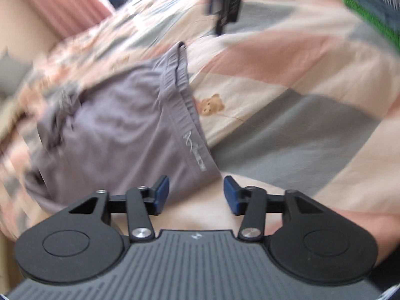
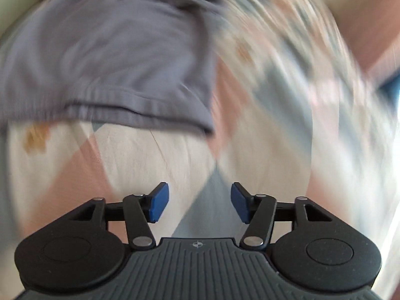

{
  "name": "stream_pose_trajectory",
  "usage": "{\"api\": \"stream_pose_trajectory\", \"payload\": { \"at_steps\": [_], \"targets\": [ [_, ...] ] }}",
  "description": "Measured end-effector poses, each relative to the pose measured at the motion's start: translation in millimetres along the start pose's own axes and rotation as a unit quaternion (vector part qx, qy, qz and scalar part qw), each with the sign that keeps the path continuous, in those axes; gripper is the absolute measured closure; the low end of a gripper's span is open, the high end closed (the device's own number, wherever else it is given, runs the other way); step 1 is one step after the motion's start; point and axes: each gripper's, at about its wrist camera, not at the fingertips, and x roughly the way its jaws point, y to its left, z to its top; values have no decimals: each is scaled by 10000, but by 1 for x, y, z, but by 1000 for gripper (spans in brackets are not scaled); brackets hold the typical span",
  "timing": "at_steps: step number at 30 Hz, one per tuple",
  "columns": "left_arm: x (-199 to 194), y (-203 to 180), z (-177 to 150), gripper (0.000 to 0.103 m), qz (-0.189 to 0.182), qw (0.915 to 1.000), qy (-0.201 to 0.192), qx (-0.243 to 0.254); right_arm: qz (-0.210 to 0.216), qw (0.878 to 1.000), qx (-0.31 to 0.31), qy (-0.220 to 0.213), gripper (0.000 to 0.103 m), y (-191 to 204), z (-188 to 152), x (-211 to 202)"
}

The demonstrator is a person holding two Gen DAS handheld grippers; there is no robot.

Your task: Fold clothes

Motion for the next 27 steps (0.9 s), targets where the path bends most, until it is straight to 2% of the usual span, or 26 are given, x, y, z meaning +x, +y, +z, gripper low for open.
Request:
{"api": "stream_pose_trajectory", "payload": {
  "at_steps": [1,2,5,6,7,8,9,10,11,13,15,18,23,27],
  "targets": [
    [7,-6,0,53,197,9994,4,301,-197,9976,-643,-168,42,10,5,10],
    [14,-12,-1,52,376,9976,-4,580,-394,9903,-1292,-330,41,20,7,21],
    [28,-20,-11,48,739,9899,-114,1203,-969,9482,-2932,-747,39,40,6,54],
    [32,-18,-14,48,767,9888,-133,1276,-1077,9372,-3205,-855,39,41,8,62],
    [36,-16,-16,52,777,9876,-139,1357,-1188,9261,-3451,-960,40,43,11,71],
    [41,-13,-19,70,775,9867,-129,1423,-1266,9170,-3641,-1024,48,43,14,77],
    [45,-9,-20,82,746,9866,-80,1450,-1257,9113,-3791,-997,71,42,16,81],
    [48,-4,-21,99,704,9870,-46,1443,-1195,9092,-3882,-912,88,42,19,83],
    [49,2,-20,99,612,9891,-65,1339,-1102,9096,-3920,-829,100,41,21,81],
    [42,18,-16,100,343,9933,-202,1081,-1032,9101,-3940,-761,100,36,20,73],
    [31,28,-7,100,124,9958,-418,799,-998,9176,-3782,-712,99,24,15,59],
    [16,34,14,101,-81,9950,-812,583,-1034,9250,-3612,-563,99,8,1,32],
    [-10,23,53,101,-531,9867,-1491,371,-1154,9351,-3347,-170,99,-13,-36,-13],
    [-23,-11,69,101,-1143,9755,-1809,505,-978,9483,-2993,401,99,-8,-85,-40]
  ]
}}
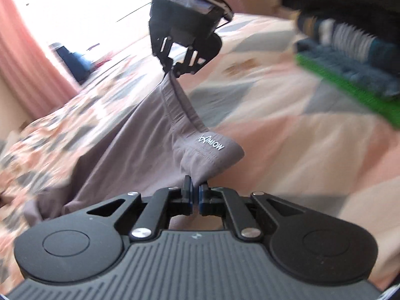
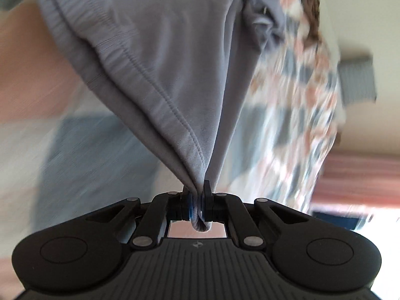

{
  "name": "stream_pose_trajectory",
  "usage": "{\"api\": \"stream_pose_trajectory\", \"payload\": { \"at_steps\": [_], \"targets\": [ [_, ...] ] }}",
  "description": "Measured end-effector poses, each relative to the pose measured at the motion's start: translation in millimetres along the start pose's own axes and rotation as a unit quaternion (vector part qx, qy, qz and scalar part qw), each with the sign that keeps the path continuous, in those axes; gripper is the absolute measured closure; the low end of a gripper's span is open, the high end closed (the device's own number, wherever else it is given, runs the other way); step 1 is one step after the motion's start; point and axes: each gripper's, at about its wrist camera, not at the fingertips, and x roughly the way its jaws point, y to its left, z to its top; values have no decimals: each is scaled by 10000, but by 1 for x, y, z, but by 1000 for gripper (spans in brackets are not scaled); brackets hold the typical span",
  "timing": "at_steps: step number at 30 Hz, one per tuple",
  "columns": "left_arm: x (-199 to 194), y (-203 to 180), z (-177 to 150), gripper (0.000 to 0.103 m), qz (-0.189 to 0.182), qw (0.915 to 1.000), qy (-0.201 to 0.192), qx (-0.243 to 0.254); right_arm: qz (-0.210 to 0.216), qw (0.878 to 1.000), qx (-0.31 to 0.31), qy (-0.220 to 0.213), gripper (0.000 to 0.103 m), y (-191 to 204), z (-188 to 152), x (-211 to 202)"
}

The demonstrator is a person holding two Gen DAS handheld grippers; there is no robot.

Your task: Fold clothes

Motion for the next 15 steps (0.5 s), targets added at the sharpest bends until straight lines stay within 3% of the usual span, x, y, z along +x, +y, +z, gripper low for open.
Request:
{"api": "stream_pose_trajectory", "payload": {
  "at_steps": [3,4,6,8,9,10,11,13,15],
  "targets": [
    [9,-27,3,100,-563,9984,10,31,516,9980,78,350,98,41,-15,-9],
    [10,-32,1,97,-691,9975,106,57,655,9968,62,462,93,55,-14,-10],
    [10,-37,-2,89,-945,9951,276,79,690,9954,123,654,62,78,-10,-17],
    [-1,-13,-6,83,-1187,9921,348,-215,677,9932,474,818,58,74,-2,-21],
    [-7,4,-8,78,-1281,9897,446,-453,713,9899,794,933,42,66,0,-23],
    [-13,23,-11,71,-1341,9870,553,-696,738,9849,1146,1066,34,56,3,-27],
    [-21,44,-17,70,-1378,9837,669,-939,712,9791,1518,1155,27,43,5,-32],
    [-32,92,-31,70,-1242,9767,988,-1446,627,9590,2457,1267,27,15,7,-45],
    [-38,149,-51,70,-914,9652,1345,-2050,569,9165,3708,1388,27,-14,10,-58]
  ]
}}
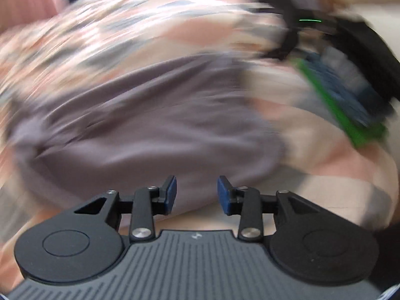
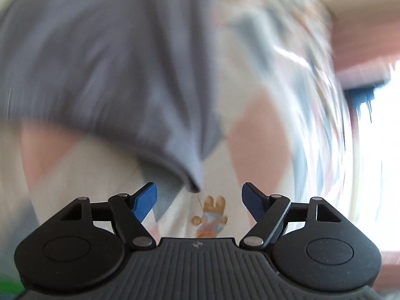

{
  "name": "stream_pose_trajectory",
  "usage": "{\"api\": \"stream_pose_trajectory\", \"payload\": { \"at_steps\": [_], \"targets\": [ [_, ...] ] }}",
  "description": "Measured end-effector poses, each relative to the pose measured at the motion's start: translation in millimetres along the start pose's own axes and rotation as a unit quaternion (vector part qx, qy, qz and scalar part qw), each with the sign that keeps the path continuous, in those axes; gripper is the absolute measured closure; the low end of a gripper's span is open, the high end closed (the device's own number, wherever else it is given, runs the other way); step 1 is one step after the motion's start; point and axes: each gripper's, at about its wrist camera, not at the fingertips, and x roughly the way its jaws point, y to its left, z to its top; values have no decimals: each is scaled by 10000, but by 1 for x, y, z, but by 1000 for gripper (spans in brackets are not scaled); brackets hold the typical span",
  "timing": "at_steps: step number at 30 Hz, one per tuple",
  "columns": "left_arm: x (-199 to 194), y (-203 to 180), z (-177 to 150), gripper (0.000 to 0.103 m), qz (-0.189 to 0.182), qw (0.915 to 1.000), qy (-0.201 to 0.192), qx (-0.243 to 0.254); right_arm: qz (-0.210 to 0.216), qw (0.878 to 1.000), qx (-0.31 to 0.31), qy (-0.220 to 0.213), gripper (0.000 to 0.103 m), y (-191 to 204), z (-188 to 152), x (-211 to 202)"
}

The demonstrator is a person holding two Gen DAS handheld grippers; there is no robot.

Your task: Fold clothes

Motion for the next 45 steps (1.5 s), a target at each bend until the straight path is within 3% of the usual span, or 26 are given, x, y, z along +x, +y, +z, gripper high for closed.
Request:
{"api": "stream_pose_trajectory", "payload": {
  "at_steps": [1,2,3,4,6,9,11,13,14,16,19,22,24,25,26,28,30,32,35,37,38,43,45],
  "targets": [
    [-4,33,5,70,215,9989,108,-391,166,9969,769,-3,27,-7,7,-8],
    [-7,66,11,72,427,9957,198,-793,427,9863,1596,-19,27,-13,14,-14],
    [-8,101,19,72,629,9902,240,-1223,708,9679,2413,-38,27,-17,19,-20],
    [-8,136,27,71,830,9824,282,-1650,1029,9416,3206,-59,26,-16,23,-23],
    [-4,205,45,70,1003,9636,330,-2457,1629,8690,4671,-77,26,-6,32,-24],
    [22,303,84,68,669,9380,428,-3373,1975,7377,6456,10,26,25,45,-22],
    [47,354,115,68,324,9305,457,-3621,1894,6554,7310,143,26,51,56,-26],
    [73,389,143,67,197,9323,551,-3570,1607,5853,7943,253,26,75,67,-31],
    [85,404,156,67,120,9331,623,-3539,1428,5559,8183,319,26,86,73,-34],
    [112,422,173,67,-152,9317,811,-3538,1077,5090,8530,407,26,108,84,-40],
    [150,440,190,67,-406,9285,1143,-3509,642,4562,8863,464,26,135,104,-49],
    [180,445,192,70,-498,9247,1495,-3465,377,4331,8992,496,25,153,121,-58],
    [187,444,184,103,-644,9193,1650,-3515,256,4315,9003,515,26,162,125,-67],
    [182,443,180,103,-717,9204,1629,-3480,197,4321,9001,524,26,166,126,-72],
    [169,440,177,103,-763,9275,1508,-3336,140,4346,8989,536,26,170,126,-77],
    [126,436,168,103,-857,9458,1097,-2933,32,4457,8932,590,26,175,123,-88],
    [70,445,151,103,-1031,9533,685,-2757,-57,4532,8886,702,25,181,115,-101],
    [10,467,120,103,-1053,9525,265,-2847,-73,4412,8943,745,25,190,104,-108],
    [-66,505,57,103,-232,9546,-194,-2962,-34,4172,9066,642,25,203,92,-118],
    [-88,530,4,103,437,9474,-99,-3170,30,4120,9092,594,25,210,87,-120],
    [-84,542,-26,103,606,9396,130,-3366,86,4123,9089,614,25,213,85,-119],
    [-27,574,-151,101,1367,8808,1222,-4366,372,4237,9020,742,25,225,78,-107],
    [-31,571,-151,101,1219,8870,934,-4355,388,4345,8963,801,24,226,75,-106]
  ]
}}
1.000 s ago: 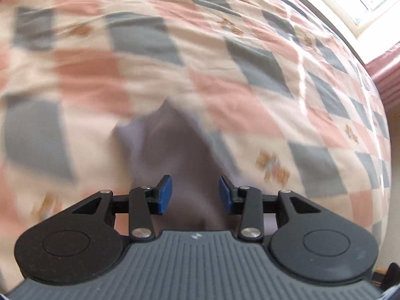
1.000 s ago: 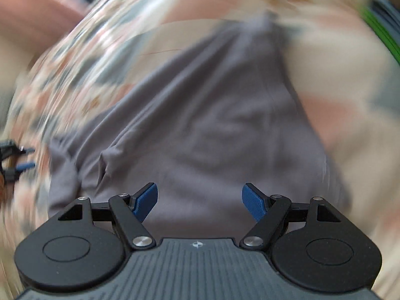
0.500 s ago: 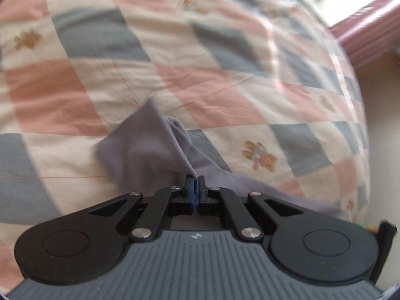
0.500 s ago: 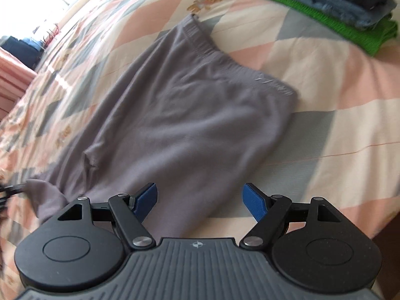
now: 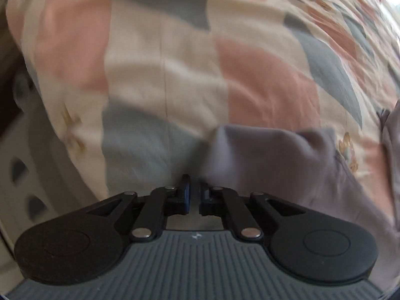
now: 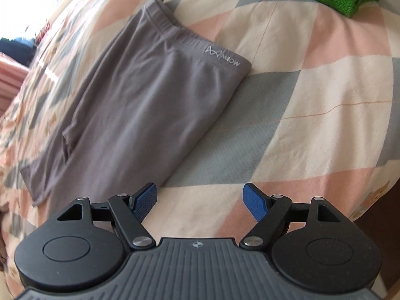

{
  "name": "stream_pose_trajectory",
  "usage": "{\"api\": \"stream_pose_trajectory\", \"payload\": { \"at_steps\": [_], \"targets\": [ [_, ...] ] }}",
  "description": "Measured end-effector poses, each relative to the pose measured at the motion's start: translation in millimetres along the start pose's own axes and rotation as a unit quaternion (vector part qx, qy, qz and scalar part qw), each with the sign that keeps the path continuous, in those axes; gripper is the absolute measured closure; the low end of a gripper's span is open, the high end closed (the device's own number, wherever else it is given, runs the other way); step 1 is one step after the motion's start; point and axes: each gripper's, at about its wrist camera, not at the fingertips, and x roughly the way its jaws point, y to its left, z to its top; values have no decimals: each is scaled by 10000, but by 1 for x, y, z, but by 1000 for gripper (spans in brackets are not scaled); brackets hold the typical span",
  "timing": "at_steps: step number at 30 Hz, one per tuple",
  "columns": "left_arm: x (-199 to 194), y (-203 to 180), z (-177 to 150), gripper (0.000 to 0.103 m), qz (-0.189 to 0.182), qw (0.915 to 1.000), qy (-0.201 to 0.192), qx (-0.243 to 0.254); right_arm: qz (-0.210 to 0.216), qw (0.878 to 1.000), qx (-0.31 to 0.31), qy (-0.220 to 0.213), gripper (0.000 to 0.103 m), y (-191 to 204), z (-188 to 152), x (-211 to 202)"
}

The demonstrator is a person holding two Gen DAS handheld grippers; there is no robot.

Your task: Fold clothes

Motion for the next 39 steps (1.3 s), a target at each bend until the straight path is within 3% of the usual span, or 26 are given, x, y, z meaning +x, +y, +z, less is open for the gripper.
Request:
{"api": "stream_pose_trajectory", "payload": {
  "at_steps": [3,4,5,6,8,10,14,16,18,20,21,22,24,25,26,29,30,32,33,35,37,39],
  "targets": [
    [-6,-1,-5,90,-395,9988,-297,23,-90,9999,-29,-87,19,-6,4,1],
    [-9,-5,-6,76,-443,9979,-429,174,-55,9999,22,-135,19,-9,6,3],
    [-15,-18,-5,61,-282,9952,-645,686,11,9998,100,-197,19,-12,8,4],
    [-21,-31,-3,56,-121,9890,-858,1195,69,9994,204,-270,19,-14,11,7],
    [-25,-59,-5,53,150,9671,-1108,2286,187,9977,497,-423,19,-21,18,14],
    [-28,-80,-16,53,144,9415,-1161,3161,265,9939,931,-521,19,-29,25,20],
    [-39,-103,-50,49,-360,9020,-1049,4173,324,9891,1255,-692,19,-37,32,27],
    [-24,-116,-71,41,78,8818,-1063,4594,293,9885,1275,-757,18,-38,34,29],
    [-3,-124,-83,43,763,8621,-1132,4880,253,9893,1205,-777,17,-37,33,30],
    [14,-121,-68,85,1198,8564,-1192,4878,211,9903,1125,-790,17,-35,32,31],
    [19,-119,-57,89,1386,8550,-1264,4836,187,9911,1060,-783,17,-34,32,31],
    [16,-113,-39,89,1541,8575,-1473,4683,174,9918,998,-774,17,-33,32,31],
    [6,-101,4,74,2032,8597,-2009,4233,171,9928,905,-762,17,-32,32,31],
    [-1,-91,28,67,2254,8684,-2186,3839,185,9928,899,-768,17,-32,32,31],
    [-8,-80,49,70,2364,8803,-2276,3426,202,9926,909,-779,17,-32,31,31],
    [-29,-41,94,70,1797,9434,-1856,2080,269,9909,1012,-842,17,-35,30,29],
    [-32,-29,93,69,1435,9615,-1620,1691,280,9903,1039,-878,17,-36,30,29],
    [-29,-10,76,68,734,9862,-1069,1034,303,9890,1092,-949,17,-38,30,27],
    [-26,-2,67,66,424,9932,-818,718,314,9883,1118,-984,17,-40,30,26],
    [-7,7,43,64,33,9988,-460,180,390,9856,1236,-1090,18,-46,30,24],
    [12,16,20,64,-325,9988,-132,-355,541,9813,1392,-1216,19,-53,33,22],
    [31,21,10,62,-469,9953,-92,-847,699,9769,1518,-1334,22,-60,39,22]
  ]
}}
